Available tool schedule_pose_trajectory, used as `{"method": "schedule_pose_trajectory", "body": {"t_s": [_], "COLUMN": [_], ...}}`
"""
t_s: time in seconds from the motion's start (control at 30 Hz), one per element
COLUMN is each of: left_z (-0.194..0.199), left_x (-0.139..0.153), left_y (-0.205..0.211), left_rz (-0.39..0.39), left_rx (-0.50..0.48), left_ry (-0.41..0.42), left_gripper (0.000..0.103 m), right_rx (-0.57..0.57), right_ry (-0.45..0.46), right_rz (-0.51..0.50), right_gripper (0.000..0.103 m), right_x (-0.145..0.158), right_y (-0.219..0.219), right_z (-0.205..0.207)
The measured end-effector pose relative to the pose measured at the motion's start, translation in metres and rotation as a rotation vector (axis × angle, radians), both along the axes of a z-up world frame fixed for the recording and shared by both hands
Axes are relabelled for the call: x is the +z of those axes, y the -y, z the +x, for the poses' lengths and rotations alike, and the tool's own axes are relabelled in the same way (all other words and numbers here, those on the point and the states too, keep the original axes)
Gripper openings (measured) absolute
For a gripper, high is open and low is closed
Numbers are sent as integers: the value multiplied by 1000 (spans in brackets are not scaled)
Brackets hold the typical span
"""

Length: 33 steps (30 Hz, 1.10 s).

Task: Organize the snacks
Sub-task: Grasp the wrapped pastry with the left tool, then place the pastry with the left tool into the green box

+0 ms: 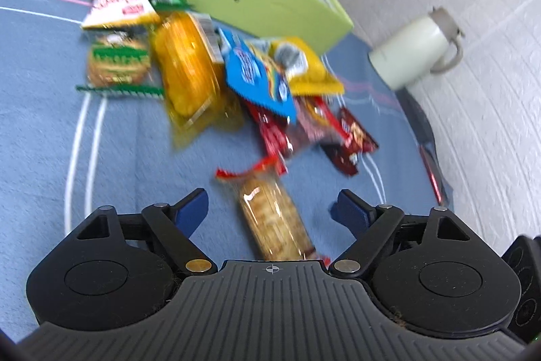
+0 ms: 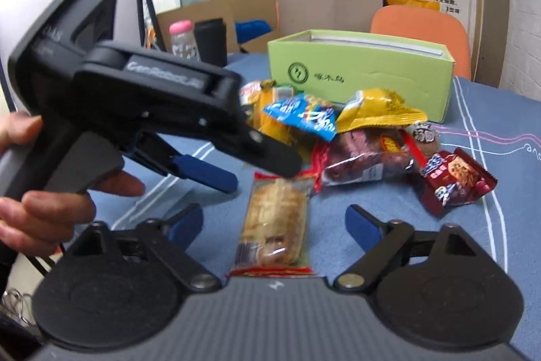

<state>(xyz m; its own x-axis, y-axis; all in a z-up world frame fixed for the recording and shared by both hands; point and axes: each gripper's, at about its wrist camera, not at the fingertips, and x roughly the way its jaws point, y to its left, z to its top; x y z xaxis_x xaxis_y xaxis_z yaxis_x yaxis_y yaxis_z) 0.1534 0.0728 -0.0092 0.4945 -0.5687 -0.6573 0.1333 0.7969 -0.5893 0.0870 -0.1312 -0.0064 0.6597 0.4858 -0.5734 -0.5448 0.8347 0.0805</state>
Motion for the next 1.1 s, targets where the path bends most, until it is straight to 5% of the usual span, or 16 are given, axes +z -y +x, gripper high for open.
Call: {"method": "schedule_pose_trajectory", "body": {"t_s": [0.27,0.3,0.47,0.57,0.73,0.93,1.1], "left_z": [-4,-5,-16,-20,-17,59,152], "left_x": [-1,-1,0,10,53,96,119], "left_y": [11,13,23,22,23,32,48], "left_rz": [33,42,120,98,73,85,102], "left_rx": [-24,-27,-35,-20,-10,22,29], "left_ry": [19,25,47,65,197,296,329], "left_gripper": [69,64,27,26,27,25,25], "right_rx": [-5,-1,-6,-13,-9,8,-11], "right_ry": [-11,-17,6,-1,123,262,283], "right_rz": [-24,-23,-8,26,33,-6,-14], "right_gripper": [67,59,48,48,49,54,54], "right_x": [-10,-13,-19,-12,24,54,77], "right_y": [1,1,-1,4,8,0,-2], "right_z": [-1,0,-4,-4,-2,59,151]}}
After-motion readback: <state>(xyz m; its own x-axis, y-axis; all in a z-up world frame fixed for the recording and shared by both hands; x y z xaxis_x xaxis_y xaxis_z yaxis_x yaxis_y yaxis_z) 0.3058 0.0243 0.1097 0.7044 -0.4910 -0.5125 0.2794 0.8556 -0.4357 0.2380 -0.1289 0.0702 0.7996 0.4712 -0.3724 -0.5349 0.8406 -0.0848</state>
